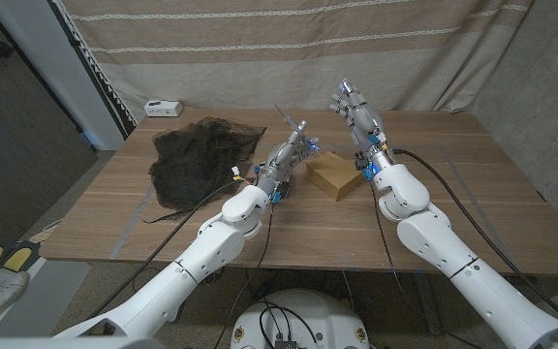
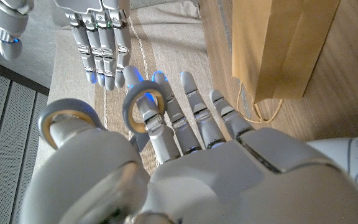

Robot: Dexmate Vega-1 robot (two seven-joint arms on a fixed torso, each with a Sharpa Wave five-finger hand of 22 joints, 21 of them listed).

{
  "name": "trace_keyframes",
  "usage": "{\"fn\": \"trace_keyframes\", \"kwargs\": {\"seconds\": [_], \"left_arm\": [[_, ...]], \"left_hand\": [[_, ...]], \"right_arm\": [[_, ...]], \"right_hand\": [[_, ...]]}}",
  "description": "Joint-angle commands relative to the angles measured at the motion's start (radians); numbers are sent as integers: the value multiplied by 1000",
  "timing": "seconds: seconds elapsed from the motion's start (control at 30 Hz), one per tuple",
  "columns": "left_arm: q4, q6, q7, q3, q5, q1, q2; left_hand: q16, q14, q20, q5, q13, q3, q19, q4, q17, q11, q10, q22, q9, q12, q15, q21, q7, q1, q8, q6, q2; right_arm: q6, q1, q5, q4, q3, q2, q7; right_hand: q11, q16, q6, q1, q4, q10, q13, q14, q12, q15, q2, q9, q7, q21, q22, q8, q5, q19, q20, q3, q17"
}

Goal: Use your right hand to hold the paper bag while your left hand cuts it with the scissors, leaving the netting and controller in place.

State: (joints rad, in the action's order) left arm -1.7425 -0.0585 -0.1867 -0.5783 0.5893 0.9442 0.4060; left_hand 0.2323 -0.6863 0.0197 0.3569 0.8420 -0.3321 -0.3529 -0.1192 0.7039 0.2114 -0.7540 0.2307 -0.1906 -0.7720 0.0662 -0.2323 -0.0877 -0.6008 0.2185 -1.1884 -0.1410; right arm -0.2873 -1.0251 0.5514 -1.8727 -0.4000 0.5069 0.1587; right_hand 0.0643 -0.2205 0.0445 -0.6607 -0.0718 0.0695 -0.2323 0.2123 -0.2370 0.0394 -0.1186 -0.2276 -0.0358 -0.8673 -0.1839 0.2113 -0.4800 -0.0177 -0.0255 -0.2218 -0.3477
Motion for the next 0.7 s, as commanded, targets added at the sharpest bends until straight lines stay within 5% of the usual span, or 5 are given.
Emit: {"fn": "trace_keyframes", "kwargs": {"seconds": [0.03,0.3,0.7], "left_arm": [[22,-12,0,-19,-60,-17,7],[28,-13,-3,-26,-95,-27,9],[3,15,15,-23,-86,-22,28]], "left_hand": [[-7,13,12,-4,9,-20,16,14,2,-2,19,4,-3,1,125,4,41,48,-19,57,-17],[-7,25,25,-14,-5,-26,24,34,3,-26,25,6,-10,8,108,5,93,107,-9,44,-33],[-1,20,36,-23,-4,-27,25,49,4,-50,6,8,-24,-5,97,3,127,156,10,10,-39]], "right_arm": [[0,-7,-3,-7,4,2,6],[2,-5,-4,-6,6,0,10],[1,-8,-2,2,12,-4,18]], "right_hand": [[12,-7,-10,5,5,-2,-2,0,-6,30,0,-2,-4,6,-1,4,1,-3,-9,-6,-2],[13,-7,-10,7,6,-2,-1,1,-7,29,-1,-1,-4,9,-2,4,1,-1,-18,-7,0],[15,-8,-15,10,7,-4,-1,1,-7,24,-1,-1,-4,13,-2,3,1,-1,-22,-9,4]]}}
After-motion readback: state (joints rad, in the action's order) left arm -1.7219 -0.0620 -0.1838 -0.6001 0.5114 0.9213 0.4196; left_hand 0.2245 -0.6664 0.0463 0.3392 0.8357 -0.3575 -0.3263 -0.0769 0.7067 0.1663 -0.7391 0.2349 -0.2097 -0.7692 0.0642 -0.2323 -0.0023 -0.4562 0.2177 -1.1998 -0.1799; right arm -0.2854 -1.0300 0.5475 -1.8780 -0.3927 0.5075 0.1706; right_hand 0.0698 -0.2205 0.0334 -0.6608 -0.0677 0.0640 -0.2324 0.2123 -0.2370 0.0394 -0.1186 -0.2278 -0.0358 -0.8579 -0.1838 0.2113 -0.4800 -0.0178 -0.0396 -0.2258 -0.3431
